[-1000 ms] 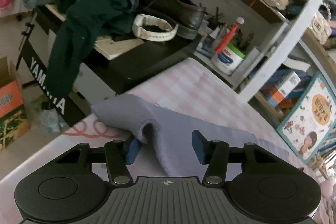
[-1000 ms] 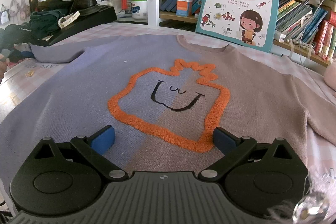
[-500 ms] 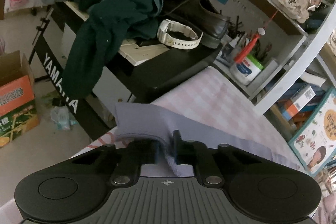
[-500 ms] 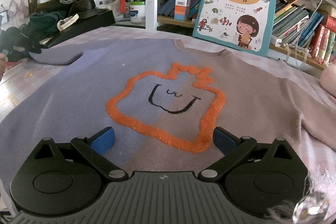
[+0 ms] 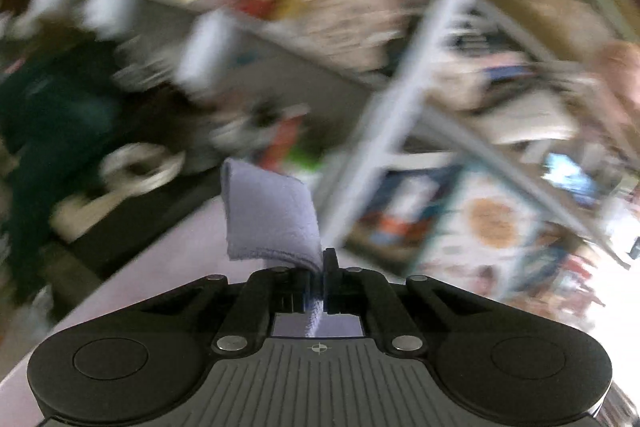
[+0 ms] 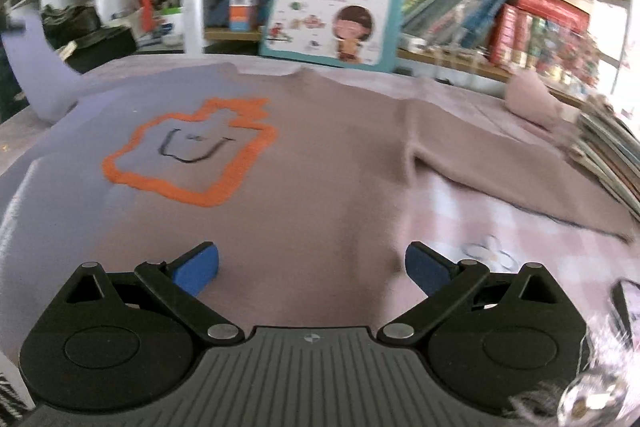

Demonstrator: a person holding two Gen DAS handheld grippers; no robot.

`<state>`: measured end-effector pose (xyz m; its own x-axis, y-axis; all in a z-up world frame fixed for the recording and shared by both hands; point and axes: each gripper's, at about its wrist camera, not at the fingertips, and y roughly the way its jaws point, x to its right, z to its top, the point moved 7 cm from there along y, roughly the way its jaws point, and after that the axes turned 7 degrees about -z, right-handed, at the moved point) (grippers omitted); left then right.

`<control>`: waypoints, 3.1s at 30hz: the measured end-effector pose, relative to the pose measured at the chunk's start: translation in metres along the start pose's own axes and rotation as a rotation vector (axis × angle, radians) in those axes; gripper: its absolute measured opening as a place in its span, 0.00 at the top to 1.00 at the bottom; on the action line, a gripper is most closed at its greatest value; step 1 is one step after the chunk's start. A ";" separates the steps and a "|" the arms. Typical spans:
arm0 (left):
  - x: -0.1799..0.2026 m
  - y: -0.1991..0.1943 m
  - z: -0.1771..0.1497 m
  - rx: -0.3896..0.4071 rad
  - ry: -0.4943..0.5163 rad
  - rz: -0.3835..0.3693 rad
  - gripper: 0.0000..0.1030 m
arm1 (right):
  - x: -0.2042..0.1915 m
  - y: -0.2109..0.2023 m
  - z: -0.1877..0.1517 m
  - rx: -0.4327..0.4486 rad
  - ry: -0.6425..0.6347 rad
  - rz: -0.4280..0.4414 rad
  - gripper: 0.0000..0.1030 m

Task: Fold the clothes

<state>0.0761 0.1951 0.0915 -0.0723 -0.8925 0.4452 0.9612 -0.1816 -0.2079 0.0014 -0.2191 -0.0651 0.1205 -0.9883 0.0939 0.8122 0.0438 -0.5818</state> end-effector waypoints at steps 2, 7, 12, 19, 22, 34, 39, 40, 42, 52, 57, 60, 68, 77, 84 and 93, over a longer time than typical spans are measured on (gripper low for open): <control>0.046 0.010 0.008 0.004 0.058 -0.093 0.97 | 0.006 0.002 -0.005 -0.008 0.025 0.002 0.02; 0.148 0.049 0.002 -0.049 0.169 -0.274 0.97 | 0.012 0.002 -0.010 -0.007 0.069 0.020 0.03; 0.206 0.101 -0.038 -0.163 0.232 -0.335 0.97 | 0.012 0.001 -0.009 -0.007 0.070 0.026 0.02; 0.214 0.156 -0.088 -0.243 0.144 -0.275 0.97 | 0.012 0.001 -0.009 -0.003 0.076 0.034 0.02; 0.219 0.164 -0.102 -0.258 0.121 -0.267 0.96 | 0.012 0.001 -0.009 -0.002 0.077 0.036 0.02; 0.239 0.139 -0.145 -0.371 0.257 -0.335 0.20 | 0.010 0.002 -0.010 -0.002 0.069 0.030 0.03; 0.184 0.081 -0.142 -0.347 0.382 -0.248 0.20 | 0.010 0.002 -0.010 0.000 0.072 0.030 0.03; 0.170 0.071 -0.142 -0.344 0.411 -0.207 0.20 | 0.010 0.002 -0.010 0.002 0.073 0.028 0.03; 0.139 0.050 -0.145 -0.342 0.471 -0.099 0.20 | 0.011 0.000 -0.010 0.009 0.075 0.022 0.04; 0.051 -0.003 -0.169 -0.390 0.494 0.135 0.20 | 0.035 -0.022 -0.017 -0.005 0.086 -0.048 0.24; 0.040 0.006 -0.178 -0.414 0.401 0.092 0.46 | 0.046 -0.025 -0.024 -0.048 0.134 -0.048 0.47; 0.033 0.009 -0.181 -0.426 0.347 0.055 0.72 | 0.043 -0.026 -0.025 -0.049 0.152 -0.040 0.58; 0.014 0.010 -0.174 -0.399 0.239 0.009 0.95 | 0.018 -0.019 -0.011 -0.048 0.117 0.017 0.88; -0.020 0.014 -0.144 -0.343 0.222 0.101 0.95 | -0.027 0.011 0.014 -0.031 0.034 0.086 0.88; -0.049 0.012 -0.130 -0.341 0.194 0.157 0.95 | -0.064 0.022 0.026 -0.014 -0.035 0.137 0.88; -0.042 -0.003 -0.126 -0.305 0.225 0.204 0.79 | -0.056 0.022 0.024 -0.011 -0.001 0.141 0.85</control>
<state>0.0426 0.1809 -0.0362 0.0225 -0.9844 0.1746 0.8412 -0.0757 -0.5353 0.0263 -0.1595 -0.0635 0.2335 -0.9723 0.0113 0.7807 0.1805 -0.5983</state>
